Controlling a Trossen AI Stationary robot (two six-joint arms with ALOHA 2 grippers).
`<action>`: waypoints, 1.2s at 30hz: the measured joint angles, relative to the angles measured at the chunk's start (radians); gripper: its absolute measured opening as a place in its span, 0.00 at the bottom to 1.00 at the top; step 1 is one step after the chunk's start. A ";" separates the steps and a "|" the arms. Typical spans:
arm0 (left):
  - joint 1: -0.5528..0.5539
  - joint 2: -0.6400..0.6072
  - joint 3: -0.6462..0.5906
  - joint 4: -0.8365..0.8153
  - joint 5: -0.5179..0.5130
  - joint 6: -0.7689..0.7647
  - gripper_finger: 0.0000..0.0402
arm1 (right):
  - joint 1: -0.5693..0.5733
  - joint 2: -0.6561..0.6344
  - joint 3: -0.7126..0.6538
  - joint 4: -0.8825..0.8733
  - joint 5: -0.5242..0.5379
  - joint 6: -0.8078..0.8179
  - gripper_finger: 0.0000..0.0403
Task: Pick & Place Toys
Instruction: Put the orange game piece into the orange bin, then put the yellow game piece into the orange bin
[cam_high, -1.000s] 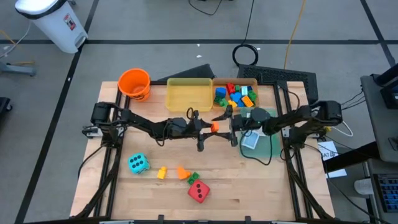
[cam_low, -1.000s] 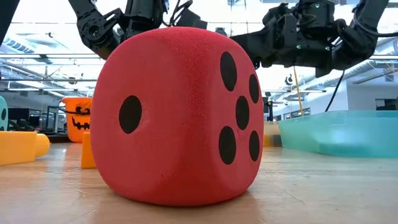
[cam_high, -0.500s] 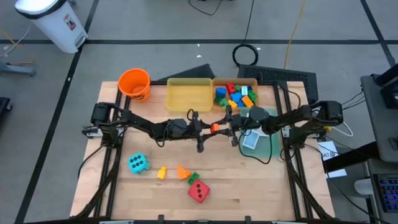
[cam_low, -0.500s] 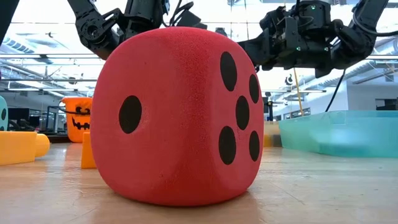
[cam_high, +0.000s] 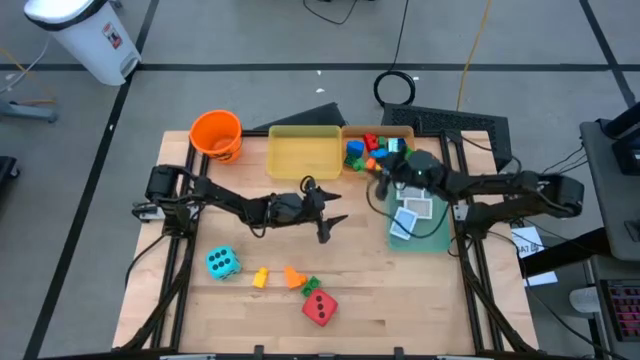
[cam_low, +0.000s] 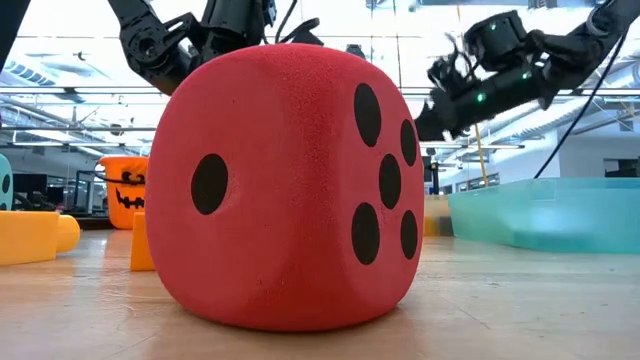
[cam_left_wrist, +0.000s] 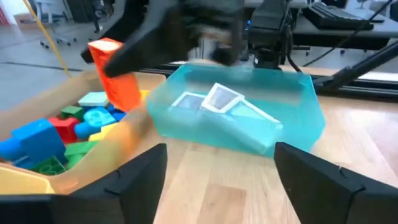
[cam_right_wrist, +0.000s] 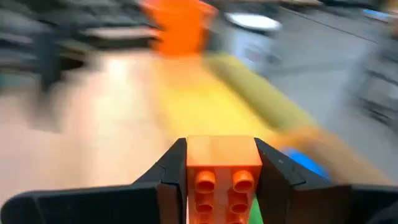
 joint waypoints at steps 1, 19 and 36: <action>0.001 0.000 0.000 -0.001 -0.001 -0.009 0.76 | -0.020 -0.004 -0.001 -0.025 0.056 -0.002 0.24; 0.003 0.000 0.000 0.004 -0.004 -0.021 0.75 | -0.282 0.145 -0.092 0.215 0.209 0.103 0.39; -0.019 -0.038 -0.001 -0.048 0.008 -0.029 0.73 | -0.171 0.134 -0.092 0.318 0.075 0.165 0.45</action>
